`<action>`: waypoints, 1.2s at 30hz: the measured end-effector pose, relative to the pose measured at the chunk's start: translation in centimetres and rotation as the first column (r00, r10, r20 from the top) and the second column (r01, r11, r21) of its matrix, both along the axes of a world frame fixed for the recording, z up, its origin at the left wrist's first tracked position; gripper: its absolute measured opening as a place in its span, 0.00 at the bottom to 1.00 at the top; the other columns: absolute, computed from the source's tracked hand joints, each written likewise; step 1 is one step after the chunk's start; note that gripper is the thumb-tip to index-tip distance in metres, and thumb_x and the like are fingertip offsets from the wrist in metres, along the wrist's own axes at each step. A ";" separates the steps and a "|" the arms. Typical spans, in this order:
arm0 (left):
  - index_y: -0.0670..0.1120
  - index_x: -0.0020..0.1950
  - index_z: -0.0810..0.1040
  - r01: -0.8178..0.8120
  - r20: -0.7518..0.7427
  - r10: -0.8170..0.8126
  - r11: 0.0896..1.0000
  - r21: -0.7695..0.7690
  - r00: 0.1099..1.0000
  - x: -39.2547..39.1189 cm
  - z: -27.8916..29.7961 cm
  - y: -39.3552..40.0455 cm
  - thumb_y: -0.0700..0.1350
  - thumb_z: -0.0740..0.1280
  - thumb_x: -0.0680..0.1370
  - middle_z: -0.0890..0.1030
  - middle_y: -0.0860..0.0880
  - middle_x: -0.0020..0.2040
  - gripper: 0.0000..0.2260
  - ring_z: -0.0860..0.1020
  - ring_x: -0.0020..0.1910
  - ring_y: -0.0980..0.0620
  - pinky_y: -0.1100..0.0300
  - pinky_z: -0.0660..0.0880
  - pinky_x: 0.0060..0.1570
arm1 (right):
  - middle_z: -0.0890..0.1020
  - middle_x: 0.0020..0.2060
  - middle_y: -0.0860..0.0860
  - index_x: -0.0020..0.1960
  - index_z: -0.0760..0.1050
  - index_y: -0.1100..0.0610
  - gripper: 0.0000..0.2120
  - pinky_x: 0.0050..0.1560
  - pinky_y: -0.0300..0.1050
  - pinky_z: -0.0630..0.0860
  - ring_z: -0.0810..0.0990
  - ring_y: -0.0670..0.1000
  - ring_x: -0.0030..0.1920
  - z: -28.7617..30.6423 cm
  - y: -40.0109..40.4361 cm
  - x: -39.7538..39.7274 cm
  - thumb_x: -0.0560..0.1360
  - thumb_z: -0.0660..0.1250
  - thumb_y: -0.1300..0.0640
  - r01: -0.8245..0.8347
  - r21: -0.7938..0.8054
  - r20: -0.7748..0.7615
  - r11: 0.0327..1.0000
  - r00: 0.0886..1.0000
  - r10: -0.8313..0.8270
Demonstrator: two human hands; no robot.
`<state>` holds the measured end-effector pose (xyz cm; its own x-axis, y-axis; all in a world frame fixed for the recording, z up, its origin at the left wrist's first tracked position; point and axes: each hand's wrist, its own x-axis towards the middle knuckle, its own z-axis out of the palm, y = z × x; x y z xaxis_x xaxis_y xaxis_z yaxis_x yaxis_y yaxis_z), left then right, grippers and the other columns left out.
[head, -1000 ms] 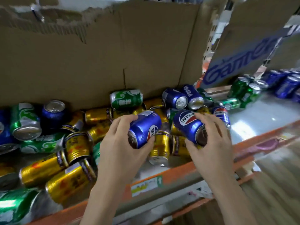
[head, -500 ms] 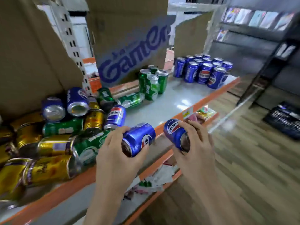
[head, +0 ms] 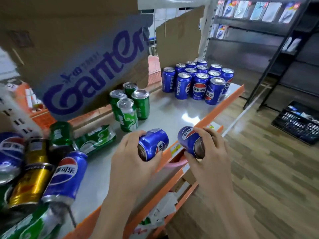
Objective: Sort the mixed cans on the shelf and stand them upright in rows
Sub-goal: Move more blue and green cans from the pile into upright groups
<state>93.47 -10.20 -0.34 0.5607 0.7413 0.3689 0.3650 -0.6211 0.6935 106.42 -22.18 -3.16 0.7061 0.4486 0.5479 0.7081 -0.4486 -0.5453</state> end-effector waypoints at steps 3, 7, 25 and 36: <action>0.52 0.56 0.75 0.037 -0.009 -0.037 0.999 0.037 0.999 4.3 0.1 2.7 0.49 0.76 0.65 0.70 0.54 0.53 0.22 0.68 0.41 0.59 0.77 0.65 0.42 | 0.74 0.59 0.53 0.61 0.72 0.51 0.30 0.54 0.51 0.74 0.73 0.60 0.57 0.4 2.2 4.3 0.62 0.76 0.63 0.007 0.006 -0.012 1.000 1.000 -0.007; 0.52 0.56 0.75 0.042 -0.018 -0.041 0.998 0.053 0.999 9.1 0.5 5.7 0.49 0.77 0.65 0.69 0.54 0.53 0.22 0.68 0.42 0.59 0.65 0.67 0.44 | 0.74 0.58 0.53 0.61 0.73 0.52 0.30 0.55 0.53 0.74 0.72 0.60 0.56 1.2 4.7 8.8 0.61 0.76 0.63 0.027 -0.017 -0.023 0.999 0.999 -0.027; 0.52 0.61 0.72 0.106 -0.106 -0.101 0.994 0.035 0.989 23.7 -1.7 9.6 0.45 0.76 0.65 0.71 0.55 0.56 0.26 0.75 0.51 0.51 0.59 0.74 0.47 | 0.75 0.60 0.58 0.68 0.68 0.62 0.34 0.57 0.53 0.70 0.73 0.61 0.55 0.4 10.5 24.9 0.64 0.73 0.62 0.011 -0.203 -0.058 0.979 0.998 -0.024; 0.43 0.62 0.77 0.316 -0.359 -0.202 0.901 0.296 0.911 34.6 -1.1 11.2 0.44 0.79 0.58 0.79 0.47 0.59 0.32 0.74 0.60 0.49 0.59 0.68 0.63 | 0.78 0.59 0.53 0.63 0.74 0.60 0.33 0.64 0.48 0.65 0.67 0.55 0.65 -0.2 10.5 32.1 0.60 0.73 0.51 -0.182 -0.335 0.156 0.924 0.957 0.245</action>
